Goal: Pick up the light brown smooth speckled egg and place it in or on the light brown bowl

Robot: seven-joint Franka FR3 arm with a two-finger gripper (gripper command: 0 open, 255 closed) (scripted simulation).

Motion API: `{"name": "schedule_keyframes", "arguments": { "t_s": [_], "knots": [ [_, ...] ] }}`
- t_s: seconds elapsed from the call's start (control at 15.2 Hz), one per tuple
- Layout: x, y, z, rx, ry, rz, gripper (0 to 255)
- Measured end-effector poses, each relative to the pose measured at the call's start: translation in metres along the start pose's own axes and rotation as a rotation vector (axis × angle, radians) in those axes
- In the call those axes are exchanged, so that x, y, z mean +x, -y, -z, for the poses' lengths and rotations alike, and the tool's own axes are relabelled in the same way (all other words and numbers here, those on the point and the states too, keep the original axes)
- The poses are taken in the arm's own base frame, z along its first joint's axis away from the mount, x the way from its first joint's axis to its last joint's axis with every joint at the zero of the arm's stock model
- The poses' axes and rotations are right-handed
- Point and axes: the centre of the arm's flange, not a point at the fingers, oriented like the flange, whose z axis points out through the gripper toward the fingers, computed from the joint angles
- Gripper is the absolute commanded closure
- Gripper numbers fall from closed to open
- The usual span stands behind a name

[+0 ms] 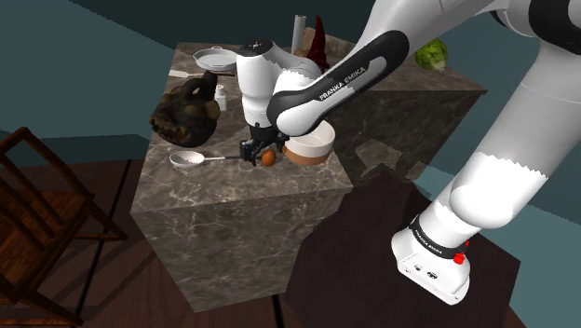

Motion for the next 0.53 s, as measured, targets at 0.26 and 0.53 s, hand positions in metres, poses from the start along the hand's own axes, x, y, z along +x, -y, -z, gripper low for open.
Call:
{"name": "schedule_keyframes", "arguments": {
  "t_s": [0.26, 0.53],
  "knots": [
    [0.0, 0.0, -0.0001, 0.0, 0.0, 0.0, 255],
    [0.0, 0.0, -0.0001, 0.0, 0.0, 0.0, 255]
  ]
}}
